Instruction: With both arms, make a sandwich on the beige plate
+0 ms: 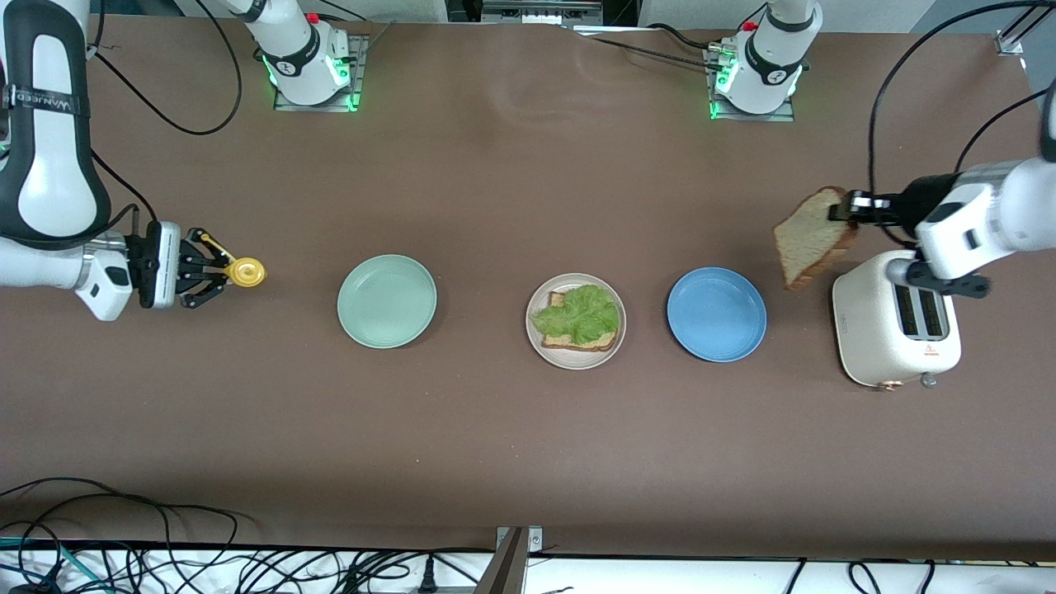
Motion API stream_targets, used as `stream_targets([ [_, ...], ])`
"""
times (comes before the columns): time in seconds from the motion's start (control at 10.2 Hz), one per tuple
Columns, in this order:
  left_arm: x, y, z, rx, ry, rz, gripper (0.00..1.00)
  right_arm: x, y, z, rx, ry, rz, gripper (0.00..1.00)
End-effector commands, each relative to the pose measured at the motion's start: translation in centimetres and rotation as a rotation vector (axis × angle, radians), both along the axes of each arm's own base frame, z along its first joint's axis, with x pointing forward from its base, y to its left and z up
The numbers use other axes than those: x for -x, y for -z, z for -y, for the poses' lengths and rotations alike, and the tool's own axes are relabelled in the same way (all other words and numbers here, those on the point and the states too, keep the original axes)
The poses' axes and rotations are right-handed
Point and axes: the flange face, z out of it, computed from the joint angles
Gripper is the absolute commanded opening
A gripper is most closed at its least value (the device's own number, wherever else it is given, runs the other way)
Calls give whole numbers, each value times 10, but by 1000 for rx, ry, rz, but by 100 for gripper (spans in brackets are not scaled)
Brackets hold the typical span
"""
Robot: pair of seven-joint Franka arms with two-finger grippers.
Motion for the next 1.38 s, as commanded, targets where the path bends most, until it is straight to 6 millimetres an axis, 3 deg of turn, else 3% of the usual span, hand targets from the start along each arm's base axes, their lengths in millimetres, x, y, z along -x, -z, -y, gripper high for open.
stream_targets([
  [0.0, -17, 26, 47, 48, -3, 38, 0, 29, 35, 25, -140, 2, 45, 0],
  [0.1, -20, 40, 82, 91, 20, 36, 0, 36, 52, 34, -185, -36, 76, 0],
  [0.39, -45, 103, 147, 274, -116, -9, 0, 50, 97, 64, -326, -72, 159, 0],
  [0.59, -54, 167, 177, 389, -170, -88, 0, 56, 117, 65, -389, -78, 174, 0],
  [0.69, -49, 191, 194, 436, -136, -122, 0, 60, 123, 68, -431, -59, 173, 0],
  [0.89, -48, 252, 200, 580, -86, -161, 0, 65, 133, 73, -461, -75, 200, 0],
  [0.98, -54, 274, 193, 644, -92, -124, 0, 65, 133, 72, -478, -75, 202, 0],
  [1.18, -53, 302, 191, 763, -68, -89, 0, 69, 155, 70, -541, -66, 233, 0],
  [1.28, -59, 319, 174, 803, -103, -82, 0, 73, 165, 71, -557, -55, 224, 0],
])
